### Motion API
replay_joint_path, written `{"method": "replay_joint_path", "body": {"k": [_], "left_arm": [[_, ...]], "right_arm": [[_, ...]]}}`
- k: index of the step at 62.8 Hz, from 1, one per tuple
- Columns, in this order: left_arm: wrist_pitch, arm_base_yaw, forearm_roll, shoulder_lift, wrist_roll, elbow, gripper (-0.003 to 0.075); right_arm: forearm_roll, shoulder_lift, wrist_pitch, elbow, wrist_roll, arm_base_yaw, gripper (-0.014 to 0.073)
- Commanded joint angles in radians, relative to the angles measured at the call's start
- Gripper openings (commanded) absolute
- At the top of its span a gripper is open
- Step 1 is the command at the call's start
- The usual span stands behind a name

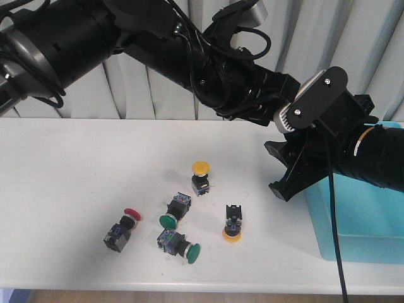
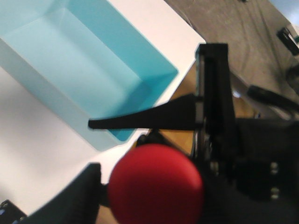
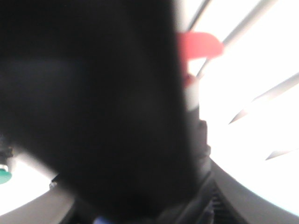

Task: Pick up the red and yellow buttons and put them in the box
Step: 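Grasp the red button's base with the right gripper, open left gripper, then carry the red button with the right gripper and drop it in the box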

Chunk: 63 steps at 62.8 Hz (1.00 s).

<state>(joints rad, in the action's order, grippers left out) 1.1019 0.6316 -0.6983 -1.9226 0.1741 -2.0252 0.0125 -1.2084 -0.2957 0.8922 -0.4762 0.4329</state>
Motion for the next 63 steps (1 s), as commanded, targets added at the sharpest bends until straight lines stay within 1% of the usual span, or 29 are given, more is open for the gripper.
{"method": "replay_joint_path", "body": {"k": [1,7,40,46,55,63], "left_arm": [[-0.020,0.007,-0.035,0.053,0.008,-0.027,0.0499],[-0.012,0.007,-0.035,0.054,0.008,-0.027,0.0519],[0.034,0.007,-0.036,0.057,0.009,-0.027,0.0517],[0.036,0.007,-0.036,0.057,0.009,-0.027,0.0517],[0.036,0.007,-0.031,0.077,0.012,-0.027,0.0517],[0.035,0.006,-0.014,0.099,0.016,-0.027,0.0517]], "right_arm": [[0.007,0.021,0.095,0.036,0.005,-0.001,-0.0008],[0.005,0.021,0.091,0.036,0.008,-0.001,-0.0006],[-0.012,0.021,0.091,0.036,0.011,-0.005,-0.0004],[-0.012,0.021,0.091,0.036,0.027,-0.041,-0.0004],[-0.012,0.021,0.092,0.036,0.097,-0.124,-0.0003],[-0.012,0.021,0.096,0.036,0.115,-0.173,0.0000]]}}
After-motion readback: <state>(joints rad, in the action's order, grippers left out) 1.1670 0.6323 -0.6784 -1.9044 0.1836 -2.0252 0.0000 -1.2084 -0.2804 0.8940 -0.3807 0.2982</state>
